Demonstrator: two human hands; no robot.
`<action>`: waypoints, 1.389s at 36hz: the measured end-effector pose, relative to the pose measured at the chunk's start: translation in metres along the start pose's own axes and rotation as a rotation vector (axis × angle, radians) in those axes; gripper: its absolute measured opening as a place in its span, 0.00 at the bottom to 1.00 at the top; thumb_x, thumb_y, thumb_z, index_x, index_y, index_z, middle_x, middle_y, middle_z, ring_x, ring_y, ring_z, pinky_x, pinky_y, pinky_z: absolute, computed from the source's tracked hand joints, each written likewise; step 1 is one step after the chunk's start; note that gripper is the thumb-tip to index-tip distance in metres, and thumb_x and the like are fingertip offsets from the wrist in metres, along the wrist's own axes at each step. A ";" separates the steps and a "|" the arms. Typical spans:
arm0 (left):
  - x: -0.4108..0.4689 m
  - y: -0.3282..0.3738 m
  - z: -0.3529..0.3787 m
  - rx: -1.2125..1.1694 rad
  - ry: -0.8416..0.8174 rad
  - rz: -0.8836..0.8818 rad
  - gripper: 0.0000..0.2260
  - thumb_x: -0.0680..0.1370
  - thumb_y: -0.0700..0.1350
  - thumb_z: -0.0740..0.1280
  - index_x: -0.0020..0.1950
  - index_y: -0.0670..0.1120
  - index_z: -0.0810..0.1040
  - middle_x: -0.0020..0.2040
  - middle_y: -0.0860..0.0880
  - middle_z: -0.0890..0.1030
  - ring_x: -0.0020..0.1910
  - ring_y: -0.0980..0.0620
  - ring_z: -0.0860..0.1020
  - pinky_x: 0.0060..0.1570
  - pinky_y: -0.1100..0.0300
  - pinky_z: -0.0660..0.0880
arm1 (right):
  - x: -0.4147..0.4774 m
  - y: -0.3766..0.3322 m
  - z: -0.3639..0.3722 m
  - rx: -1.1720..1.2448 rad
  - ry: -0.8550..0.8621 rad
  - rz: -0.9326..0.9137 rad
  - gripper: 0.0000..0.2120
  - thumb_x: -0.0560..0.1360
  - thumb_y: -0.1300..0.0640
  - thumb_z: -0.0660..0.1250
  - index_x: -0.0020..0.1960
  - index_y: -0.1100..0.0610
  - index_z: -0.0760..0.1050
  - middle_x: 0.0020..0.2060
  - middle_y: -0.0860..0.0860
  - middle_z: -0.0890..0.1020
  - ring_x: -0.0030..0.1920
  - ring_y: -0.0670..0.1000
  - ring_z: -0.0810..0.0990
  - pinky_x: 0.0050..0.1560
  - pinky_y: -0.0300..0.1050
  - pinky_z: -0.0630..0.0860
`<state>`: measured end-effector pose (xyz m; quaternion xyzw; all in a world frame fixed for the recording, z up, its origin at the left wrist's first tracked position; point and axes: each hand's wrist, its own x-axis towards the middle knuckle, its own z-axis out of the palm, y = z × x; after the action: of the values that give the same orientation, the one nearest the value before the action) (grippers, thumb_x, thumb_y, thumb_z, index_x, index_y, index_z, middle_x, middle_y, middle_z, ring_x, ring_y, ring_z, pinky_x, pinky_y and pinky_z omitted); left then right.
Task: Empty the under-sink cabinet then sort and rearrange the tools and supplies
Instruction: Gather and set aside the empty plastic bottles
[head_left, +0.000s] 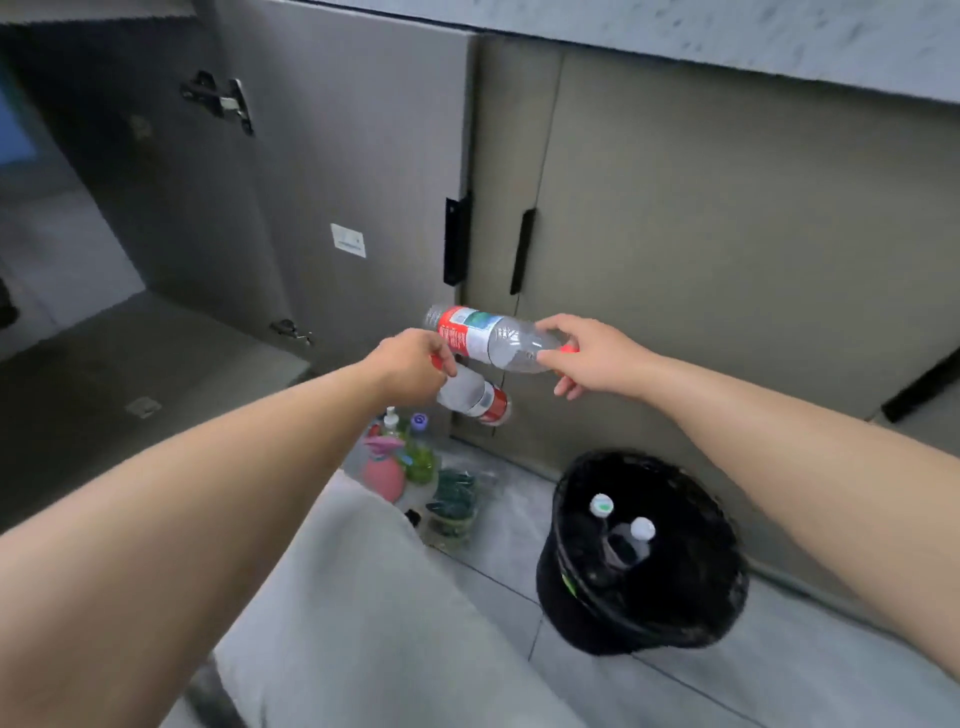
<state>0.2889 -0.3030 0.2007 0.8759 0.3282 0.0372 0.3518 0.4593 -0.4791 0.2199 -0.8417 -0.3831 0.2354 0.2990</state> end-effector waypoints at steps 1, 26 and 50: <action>-0.002 0.012 0.010 0.006 -0.024 0.024 0.10 0.75 0.39 0.64 0.44 0.51 0.82 0.45 0.50 0.83 0.44 0.48 0.83 0.43 0.56 0.81 | -0.012 0.011 -0.014 0.009 0.006 0.008 0.18 0.80 0.55 0.65 0.69 0.50 0.72 0.42 0.47 0.78 0.36 0.52 0.86 0.43 0.51 0.85; -0.040 0.088 0.150 0.092 0.022 0.371 0.09 0.77 0.40 0.64 0.56 0.46 0.77 0.41 0.57 0.76 0.53 0.48 0.70 0.49 0.59 0.68 | -0.123 0.167 -0.031 -0.298 -0.228 0.368 0.09 0.75 0.54 0.65 0.50 0.56 0.79 0.38 0.57 0.85 0.29 0.50 0.85 0.32 0.43 0.82; -0.020 0.074 0.170 0.019 -0.038 0.349 0.10 0.75 0.50 0.73 0.54 0.51 0.79 0.48 0.52 0.75 0.46 0.53 0.76 0.50 0.59 0.72 | -0.100 0.240 0.039 -0.361 0.091 0.312 0.18 0.72 0.57 0.67 0.62 0.49 0.75 0.54 0.51 0.73 0.49 0.55 0.79 0.52 0.49 0.76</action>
<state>0.3643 -0.4555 0.1242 0.9234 0.1648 0.0777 0.3377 0.4966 -0.6717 0.0447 -0.9401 -0.2706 0.1684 0.1206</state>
